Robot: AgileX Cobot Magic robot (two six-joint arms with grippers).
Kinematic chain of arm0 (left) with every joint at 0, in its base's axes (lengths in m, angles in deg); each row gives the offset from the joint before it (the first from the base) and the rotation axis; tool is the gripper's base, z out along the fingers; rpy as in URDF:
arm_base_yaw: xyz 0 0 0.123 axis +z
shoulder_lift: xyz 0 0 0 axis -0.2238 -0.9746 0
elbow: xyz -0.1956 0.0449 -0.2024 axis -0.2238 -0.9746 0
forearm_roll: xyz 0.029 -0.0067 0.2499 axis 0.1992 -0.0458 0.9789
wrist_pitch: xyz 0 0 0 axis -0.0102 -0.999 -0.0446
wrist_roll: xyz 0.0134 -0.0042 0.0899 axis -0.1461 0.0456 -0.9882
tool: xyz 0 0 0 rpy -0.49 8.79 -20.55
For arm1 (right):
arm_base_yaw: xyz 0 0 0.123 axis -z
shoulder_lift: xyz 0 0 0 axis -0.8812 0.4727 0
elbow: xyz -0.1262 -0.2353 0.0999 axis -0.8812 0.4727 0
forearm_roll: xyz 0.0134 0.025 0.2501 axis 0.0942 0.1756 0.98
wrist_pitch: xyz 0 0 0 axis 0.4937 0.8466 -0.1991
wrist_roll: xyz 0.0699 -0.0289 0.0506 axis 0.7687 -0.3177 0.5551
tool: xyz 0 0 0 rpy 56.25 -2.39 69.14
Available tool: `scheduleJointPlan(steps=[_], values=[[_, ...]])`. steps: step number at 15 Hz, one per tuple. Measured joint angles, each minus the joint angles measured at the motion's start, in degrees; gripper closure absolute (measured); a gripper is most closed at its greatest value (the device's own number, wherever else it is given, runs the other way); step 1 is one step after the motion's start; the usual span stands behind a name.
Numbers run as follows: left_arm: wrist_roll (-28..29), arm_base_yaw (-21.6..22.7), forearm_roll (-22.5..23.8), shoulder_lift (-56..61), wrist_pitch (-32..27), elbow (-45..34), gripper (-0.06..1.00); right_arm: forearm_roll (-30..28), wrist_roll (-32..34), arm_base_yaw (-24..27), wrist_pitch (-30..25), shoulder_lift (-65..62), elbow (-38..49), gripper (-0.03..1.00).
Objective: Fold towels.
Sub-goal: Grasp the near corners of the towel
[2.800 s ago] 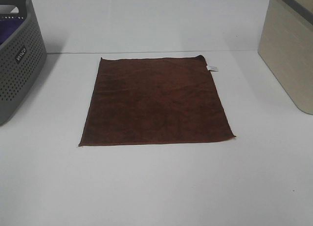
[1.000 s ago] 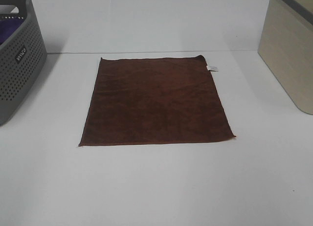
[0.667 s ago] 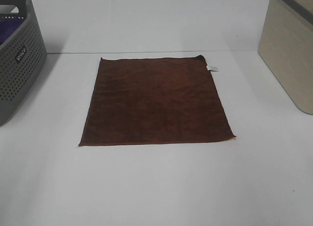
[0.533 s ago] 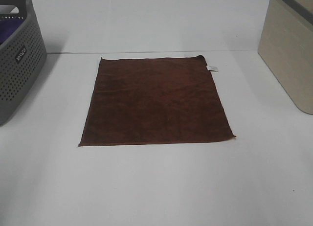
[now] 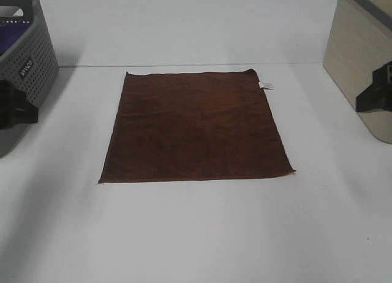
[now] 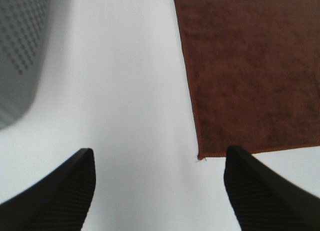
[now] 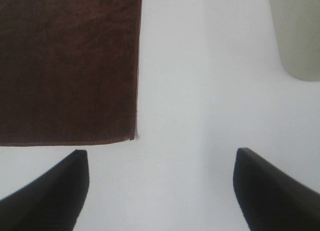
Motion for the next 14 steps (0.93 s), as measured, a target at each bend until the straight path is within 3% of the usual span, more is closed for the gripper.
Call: scheduleJointPlan(steps=[3, 6, 11, 14], values=[[0.00, -2.06, -3.90, -10.89, 0.00, 2.64, 0.27, 7.10, -2.23, 0.00, -3.55, 9.57, -4.41, 0.20], [0.00, -2.06, -8.59, -18.62, -0.69, 6.25, 0.27, 10.31, -5.10, 0.00, -7.91, 18.56, -9.74, 0.22], [-2.35, -1.83, -12.43, -26.70, -6.76, 15.24, 0.27, 13.52, -8.37, 0.00, -13.81, 29.51, -17.76, 0.25], [-7.22, 1.66, -20.23, -31.80, -12.09, 20.63, 0.27, 18.33, -12.66, 1.15, -17.88, 35.35, -21.94, 0.26]])
